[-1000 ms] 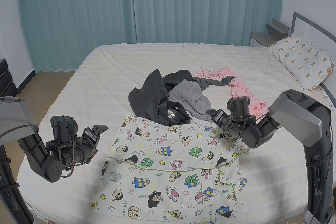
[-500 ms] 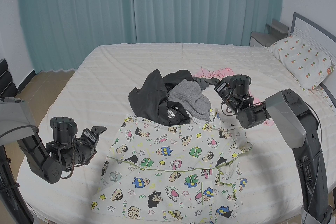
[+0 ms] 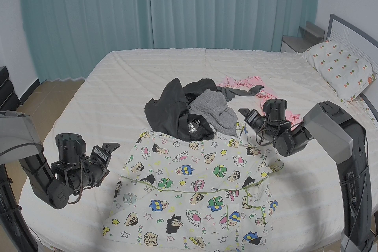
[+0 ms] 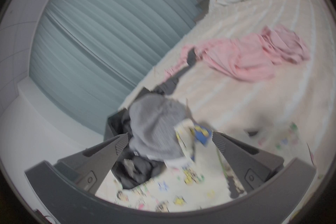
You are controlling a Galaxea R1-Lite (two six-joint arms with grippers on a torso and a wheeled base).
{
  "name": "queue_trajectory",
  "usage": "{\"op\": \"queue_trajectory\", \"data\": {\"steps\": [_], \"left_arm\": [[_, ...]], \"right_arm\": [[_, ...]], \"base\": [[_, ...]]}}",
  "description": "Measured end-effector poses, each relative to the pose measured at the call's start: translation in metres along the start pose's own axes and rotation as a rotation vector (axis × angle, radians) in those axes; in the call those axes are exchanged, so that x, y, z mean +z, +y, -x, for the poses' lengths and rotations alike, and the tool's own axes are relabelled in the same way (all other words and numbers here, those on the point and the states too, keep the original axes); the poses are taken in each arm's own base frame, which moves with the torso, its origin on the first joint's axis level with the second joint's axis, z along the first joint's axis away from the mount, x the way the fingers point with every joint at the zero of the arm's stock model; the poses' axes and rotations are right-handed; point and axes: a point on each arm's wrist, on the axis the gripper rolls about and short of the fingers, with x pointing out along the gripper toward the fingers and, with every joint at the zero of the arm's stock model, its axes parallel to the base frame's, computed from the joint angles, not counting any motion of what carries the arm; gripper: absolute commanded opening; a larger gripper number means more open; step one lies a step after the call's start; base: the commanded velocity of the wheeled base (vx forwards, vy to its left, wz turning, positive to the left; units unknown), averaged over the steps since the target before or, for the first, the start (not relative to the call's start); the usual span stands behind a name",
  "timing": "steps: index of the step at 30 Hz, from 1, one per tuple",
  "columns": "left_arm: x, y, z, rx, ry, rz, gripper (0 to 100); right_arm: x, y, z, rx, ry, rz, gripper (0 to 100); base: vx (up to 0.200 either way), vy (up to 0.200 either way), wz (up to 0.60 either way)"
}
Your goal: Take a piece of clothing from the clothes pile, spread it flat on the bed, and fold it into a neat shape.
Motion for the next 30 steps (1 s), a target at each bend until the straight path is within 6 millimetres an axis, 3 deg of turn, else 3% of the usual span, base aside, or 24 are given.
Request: {"op": "queue_trajectory", "data": {"steps": [4,8,20,25,30], "left_arm": [[-0.002,0.001,0.002,-0.002,0.006,-0.001,100],[-0.003,0.002,0.002,-0.004,0.007,-0.002,100],[-0.005,0.004,0.002,0.002,0.012,-0.001,100],[-0.005,0.005,0.002,0.004,0.012,-0.001,100],[-0.005,0.005,0.002,0.005,0.012,-0.001,100]], "right_arm": [[-0.024,-0.015,0.016,-0.054,0.110,-0.010,100],[-0.037,-0.021,0.020,-0.076,0.166,-0.014,100],[-0.049,-0.008,-0.004,-0.052,0.181,-0.005,100],[-0.039,-0.006,-0.024,-0.077,0.098,-0.009,100],[-0.006,-0.020,-0.039,-0.102,-0.022,-0.039,100]], "base": [[0.000,0.000,0.00],[0.000,0.000,0.00],[0.000,0.000,0.00],[0.000,0.000,0.00],[0.000,0.000,0.00]]}}
